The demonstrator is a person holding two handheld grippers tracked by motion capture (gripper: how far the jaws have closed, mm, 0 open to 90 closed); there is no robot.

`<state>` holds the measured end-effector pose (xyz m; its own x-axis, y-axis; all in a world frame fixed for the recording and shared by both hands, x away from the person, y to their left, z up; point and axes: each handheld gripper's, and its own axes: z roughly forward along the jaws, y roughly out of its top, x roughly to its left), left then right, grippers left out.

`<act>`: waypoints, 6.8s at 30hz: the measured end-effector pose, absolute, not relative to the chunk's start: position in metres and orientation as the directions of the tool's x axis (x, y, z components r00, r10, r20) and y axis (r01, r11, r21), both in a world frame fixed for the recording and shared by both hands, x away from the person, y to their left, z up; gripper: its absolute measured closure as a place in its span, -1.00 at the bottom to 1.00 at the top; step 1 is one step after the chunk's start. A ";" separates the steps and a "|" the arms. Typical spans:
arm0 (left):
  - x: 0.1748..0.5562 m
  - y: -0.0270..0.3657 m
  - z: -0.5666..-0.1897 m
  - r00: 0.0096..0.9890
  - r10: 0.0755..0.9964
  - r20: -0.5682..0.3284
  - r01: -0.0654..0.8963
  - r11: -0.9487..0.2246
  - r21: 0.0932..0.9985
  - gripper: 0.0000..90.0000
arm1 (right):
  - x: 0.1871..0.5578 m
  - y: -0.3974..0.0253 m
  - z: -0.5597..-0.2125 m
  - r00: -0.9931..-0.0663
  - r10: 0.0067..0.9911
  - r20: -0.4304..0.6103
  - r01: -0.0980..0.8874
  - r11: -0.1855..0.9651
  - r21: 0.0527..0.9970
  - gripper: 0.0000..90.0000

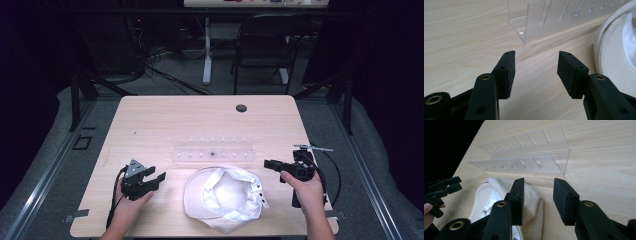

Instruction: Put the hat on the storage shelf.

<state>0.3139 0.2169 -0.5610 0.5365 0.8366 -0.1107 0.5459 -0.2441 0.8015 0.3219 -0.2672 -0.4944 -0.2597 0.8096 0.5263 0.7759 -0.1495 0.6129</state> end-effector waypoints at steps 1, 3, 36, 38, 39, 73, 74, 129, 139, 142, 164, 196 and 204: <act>0.314 0.216 -0.561 0.539 0.835 -0.109 0.548 -0.249 0.798 0.13 | 0.322 -0.267 -0.495 -0.265 0.813 0.519 0.772 -0.144 0.620 0.28; 0.314 0.216 -0.562 0.549 0.827 -0.118 0.551 -0.252 0.796 0.17 | 0.323 -0.267 -0.497 -0.272 0.812 0.517 0.760 -0.148 0.633 0.17; 0.313 0.210 -0.562 0.554 0.829 -0.069 0.537 -0.294 0.791 0.05 | 0.317 -0.249 -0.474 -0.261 0.818 0.513 0.896 0.007 0.445 0.05; 0.313 0.210 -0.563 0.553 0.830 -0.070 0.540 -0.292 0.789 0.05 | 0.316 -0.250 -0.475 -0.254 0.821 0.510 0.904 0.014 0.428 0.04; 0.313 0.210 -0.563 0.551 0.832 -0.072 0.543 -0.291 0.787 0.05 | 0.316 -0.250 -0.476 -0.249 0.820 0.515 0.906 0.009 0.424 0.04; 0.314 0.211 -0.564 0.551 0.832 -0.063 0.544 -0.301 0.783 0.04 | 0.300 -0.225 -0.526 -0.219 0.768 0.601 0.967 0.088 0.239 -0.09; 0.314 0.211 -0.564 0.550 0.833 -0.063 0.544 -0.300 0.784 0.04 | 0.301 -0.226 -0.524 -0.232 0.762 0.605 0.966 0.108 0.235 -0.09; 0.314 0.211 -0.564 0.543 0.838 -0.057 0.547 -0.302 0.780 0.04 | 0.322 -0.234 -0.471 -0.156 0.737 0.657 0.978 0.025 0.205 0.81; 0.314 0.212 -0.564 0.543 0.838 -0.057 0.547 -0.301 0.781 0.04 | 0.328 -0.233 -0.452 -0.165 0.703 0.692 0.976 0.013 0.219 0.83; 0.314 0.212 -0.564 0.544 0.837 -0.057 0.546 -0.301 0.782 0.04 | 0.329 -0.231 -0.447 -0.162 0.686 0.710 0.975 0.002 0.221 0.83; 0.314 0.210 -0.565 0.545 0.836 -0.058 0.547 -0.302 0.781 0.04 | 0.335 -0.218 -0.427 -0.226 0.531 0.817 0.960 -0.023 0.281 0.83; 0.314 0.211 -0.565 0.546 0.836 -0.058 0.546 -0.302 0.782 0.04 | 0.337 -0.195 -0.390 -0.298 0.458 0.838 0.940 -0.014 0.341 0.83; 0.313 0.210 -0.564 0.547 0.835 -0.062 0.545 -0.299 0.783 0.04 | 0.338 -0.198 -0.384 -0.302 0.448 0.842 0.935 -0.032 0.353 0.83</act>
<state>0.3133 0.2099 -0.5643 0.5474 0.8346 -0.0619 0.5452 -0.2995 0.7830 0.3382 -0.1981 -0.3836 -0.3021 0.4475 0.8417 0.9353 -0.0317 0.3525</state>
